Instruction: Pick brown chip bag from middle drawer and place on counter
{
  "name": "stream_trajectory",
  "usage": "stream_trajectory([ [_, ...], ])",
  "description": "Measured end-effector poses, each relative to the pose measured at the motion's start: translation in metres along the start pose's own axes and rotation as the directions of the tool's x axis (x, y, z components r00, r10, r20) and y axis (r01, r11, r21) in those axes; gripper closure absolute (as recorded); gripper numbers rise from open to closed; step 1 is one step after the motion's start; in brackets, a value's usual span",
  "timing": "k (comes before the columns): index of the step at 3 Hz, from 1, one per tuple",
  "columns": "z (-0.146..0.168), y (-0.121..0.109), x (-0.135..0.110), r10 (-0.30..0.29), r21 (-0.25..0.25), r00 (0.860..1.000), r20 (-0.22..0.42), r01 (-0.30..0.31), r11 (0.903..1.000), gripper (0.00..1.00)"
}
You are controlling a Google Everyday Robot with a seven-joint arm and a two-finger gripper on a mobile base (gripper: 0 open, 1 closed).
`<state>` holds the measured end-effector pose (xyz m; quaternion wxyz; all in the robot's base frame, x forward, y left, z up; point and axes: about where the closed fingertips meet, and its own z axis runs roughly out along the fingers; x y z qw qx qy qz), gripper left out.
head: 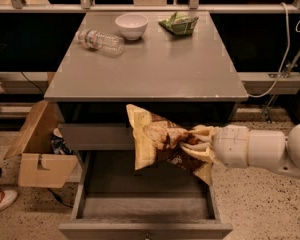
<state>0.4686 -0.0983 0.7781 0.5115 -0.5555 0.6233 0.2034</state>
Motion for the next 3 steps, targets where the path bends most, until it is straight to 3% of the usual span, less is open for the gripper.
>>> stream_trajectory([
  [1,-0.002,-0.006,-0.01,-0.035,0.005,0.999,-0.009,0.035,0.9994,1.0],
  [2,-0.021,-0.034,-0.052,-0.148,0.06,0.987,-0.058,0.151,0.9867,1.0],
  [3,-0.043,-0.088,-0.115,-0.268,0.111,0.958,-0.098,0.278,0.9542,1.0],
])
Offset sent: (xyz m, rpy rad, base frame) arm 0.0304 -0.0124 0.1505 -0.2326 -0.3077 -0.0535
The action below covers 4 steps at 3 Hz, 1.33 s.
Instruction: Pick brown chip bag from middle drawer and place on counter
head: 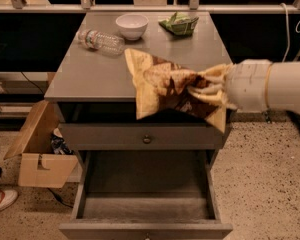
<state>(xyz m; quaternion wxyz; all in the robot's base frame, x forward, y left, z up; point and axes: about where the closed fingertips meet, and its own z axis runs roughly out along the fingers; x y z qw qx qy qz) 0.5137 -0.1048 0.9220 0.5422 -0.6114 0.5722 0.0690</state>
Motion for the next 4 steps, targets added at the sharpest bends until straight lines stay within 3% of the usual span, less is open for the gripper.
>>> stream_trajectory([
  [1,-0.005,-0.048,-0.012,-0.027,0.036,0.999,0.03,0.026,0.999,1.0],
  [2,-0.003,-0.11,0.005,-0.004,0.136,1.0,0.021,0.001,0.9908,1.0],
  [3,0.01,-0.145,0.026,0.039,0.23,0.999,-0.027,-0.032,0.9727,1.0],
  [4,0.026,-0.172,0.054,0.11,0.31,0.992,-0.064,-0.086,0.947,0.81],
])
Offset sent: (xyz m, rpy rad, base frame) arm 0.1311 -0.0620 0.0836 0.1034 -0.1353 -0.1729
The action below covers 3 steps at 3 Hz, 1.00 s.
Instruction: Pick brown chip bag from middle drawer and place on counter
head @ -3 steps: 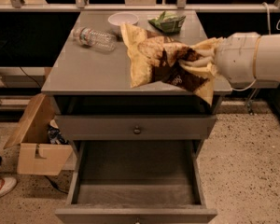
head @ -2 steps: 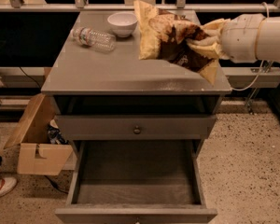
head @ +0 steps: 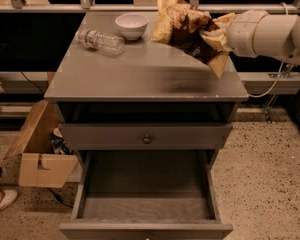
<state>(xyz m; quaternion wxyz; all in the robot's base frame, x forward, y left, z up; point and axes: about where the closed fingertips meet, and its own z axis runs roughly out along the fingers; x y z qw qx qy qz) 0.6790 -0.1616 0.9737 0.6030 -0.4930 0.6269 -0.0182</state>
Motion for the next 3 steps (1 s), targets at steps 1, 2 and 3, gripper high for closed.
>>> stream_trajectory([
  [1,0.014,-0.009,0.025,0.05,0.04,0.998,-0.04,-0.049,0.998,0.58],
  [2,0.026,-0.011,0.045,0.085,0.05,0.994,-0.065,-0.082,0.9954,0.34],
  [3,0.037,-0.008,0.059,0.112,0.042,0.991,-0.078,-0.109,0.9932,0.11],
])
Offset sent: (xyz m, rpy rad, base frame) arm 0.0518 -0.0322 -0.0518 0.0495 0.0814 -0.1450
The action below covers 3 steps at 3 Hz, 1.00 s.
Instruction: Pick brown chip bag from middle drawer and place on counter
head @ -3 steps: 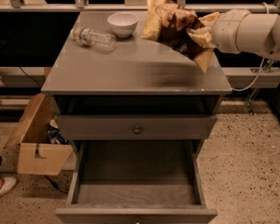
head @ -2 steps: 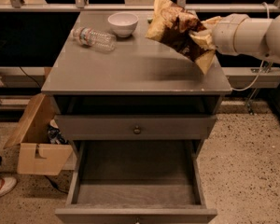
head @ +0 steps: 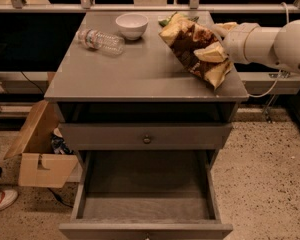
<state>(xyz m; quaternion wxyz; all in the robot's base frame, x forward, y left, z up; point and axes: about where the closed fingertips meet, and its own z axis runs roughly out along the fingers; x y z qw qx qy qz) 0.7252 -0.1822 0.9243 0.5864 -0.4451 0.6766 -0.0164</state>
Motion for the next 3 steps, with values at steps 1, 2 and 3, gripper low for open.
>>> stream_trajectory([
  [1,-0.009,-0.008,-0.007,0.008,0.021,0.999,0.044,-0.009,0.9997,0.0],
  [2,-0.041,-0.024,-0.031,-0.005,0.08,0.991,0.135,-0.006,0.9968,0.0],
  [3,-0.086,-0.04,-0.052,-0.021,0.152,0.979,0.202,-0.01,0.9884,0.0],
])
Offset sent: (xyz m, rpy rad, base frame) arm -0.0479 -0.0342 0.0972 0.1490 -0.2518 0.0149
